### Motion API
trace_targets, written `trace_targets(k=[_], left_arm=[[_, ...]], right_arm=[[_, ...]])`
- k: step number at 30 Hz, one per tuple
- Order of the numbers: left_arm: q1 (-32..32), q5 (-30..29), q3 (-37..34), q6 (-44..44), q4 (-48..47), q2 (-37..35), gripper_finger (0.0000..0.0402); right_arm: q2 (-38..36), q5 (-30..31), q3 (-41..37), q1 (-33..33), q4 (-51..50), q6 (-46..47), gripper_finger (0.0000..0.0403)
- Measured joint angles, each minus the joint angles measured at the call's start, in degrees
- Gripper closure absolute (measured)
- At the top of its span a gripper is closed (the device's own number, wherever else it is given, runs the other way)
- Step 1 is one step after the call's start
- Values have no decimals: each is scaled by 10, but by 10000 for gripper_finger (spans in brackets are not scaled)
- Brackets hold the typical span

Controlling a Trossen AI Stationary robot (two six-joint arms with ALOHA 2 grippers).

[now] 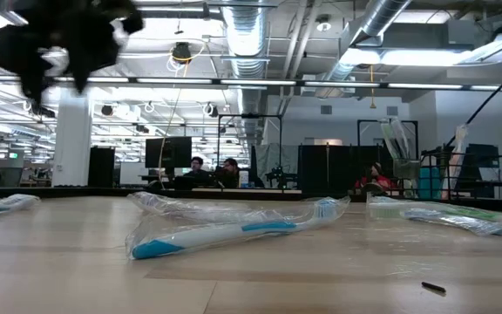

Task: Pick & Place toothbrushing station
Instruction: Put the left blue toothbrush in the right section of wire organizer

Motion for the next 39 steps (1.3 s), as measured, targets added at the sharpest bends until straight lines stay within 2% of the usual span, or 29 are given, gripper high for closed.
trace_targets(k=[2, 6, 25, 32, 39], left_arm=[[-1, 31, 0, -37, -39, 5, 188], [-2, 55, 0, -42, -54, 12, 188], [-32, 54, 0, -62, -17, 128, 188], [-46, 52, -17, -98, -10, 133, 188], [-83, 37, -77, -173, 99, 104, 188]], right_arm=[[-23, 9, -28, -2, 42, 4, 283], [-49, 24, -53, -19, 78, 12, 283], [-38, 17, -54, -32, 65, 32, 283], [-39, 15, -54, -32, 49, 40, 283], [-39, 6, -54, -32, 35, 45, 283]])
